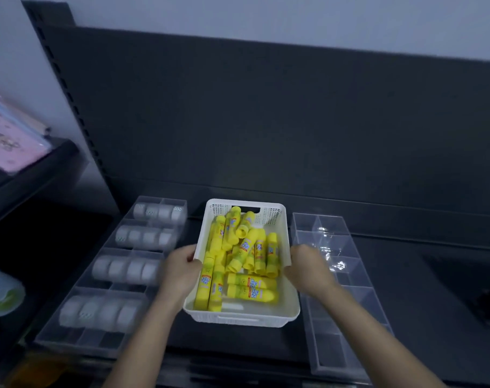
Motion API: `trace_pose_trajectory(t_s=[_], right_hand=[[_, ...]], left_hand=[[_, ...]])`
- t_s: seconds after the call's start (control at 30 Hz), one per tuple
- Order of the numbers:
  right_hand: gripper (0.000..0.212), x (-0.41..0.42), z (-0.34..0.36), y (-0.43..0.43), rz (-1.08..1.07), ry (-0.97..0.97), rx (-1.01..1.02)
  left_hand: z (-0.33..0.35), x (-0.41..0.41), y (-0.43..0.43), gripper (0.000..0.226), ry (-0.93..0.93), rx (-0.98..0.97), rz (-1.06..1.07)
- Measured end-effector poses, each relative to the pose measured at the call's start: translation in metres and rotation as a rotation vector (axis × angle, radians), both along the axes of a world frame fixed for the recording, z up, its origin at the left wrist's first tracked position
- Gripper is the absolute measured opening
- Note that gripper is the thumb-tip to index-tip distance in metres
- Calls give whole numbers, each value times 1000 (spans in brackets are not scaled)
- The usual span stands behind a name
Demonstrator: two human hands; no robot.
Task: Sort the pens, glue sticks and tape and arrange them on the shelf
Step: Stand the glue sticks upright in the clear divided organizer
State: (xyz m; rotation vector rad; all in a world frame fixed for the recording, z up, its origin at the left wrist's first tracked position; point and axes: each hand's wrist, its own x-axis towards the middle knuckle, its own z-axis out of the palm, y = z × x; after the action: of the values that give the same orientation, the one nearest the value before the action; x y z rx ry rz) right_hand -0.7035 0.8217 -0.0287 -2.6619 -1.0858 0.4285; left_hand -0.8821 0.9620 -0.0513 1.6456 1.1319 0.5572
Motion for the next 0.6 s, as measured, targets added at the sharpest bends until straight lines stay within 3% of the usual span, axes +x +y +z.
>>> trace_pose_trajectory(t_s=[0.13,0.23,0.27,0.33,0.5,0.6], right_hand=[[30,7,4,0,23,1,-4],[19,17,5,2,55,-57,85],[13,20,6,4,78,-74,139],[22,24,7,8,127,-92,212],[23,26,7,21,186,-59,267],[21,27,4,27,200,-23,252]], left_hand=[[10,7,-3,44,235,328,-46],[19,24,-6,51,221,528,-50],[19,32,-5,50,191,544,-100],[17,50,-3,49,196,507,-227],[7,92,4,63,443,553,-388],[5,100,10,51,505,612,-396]])
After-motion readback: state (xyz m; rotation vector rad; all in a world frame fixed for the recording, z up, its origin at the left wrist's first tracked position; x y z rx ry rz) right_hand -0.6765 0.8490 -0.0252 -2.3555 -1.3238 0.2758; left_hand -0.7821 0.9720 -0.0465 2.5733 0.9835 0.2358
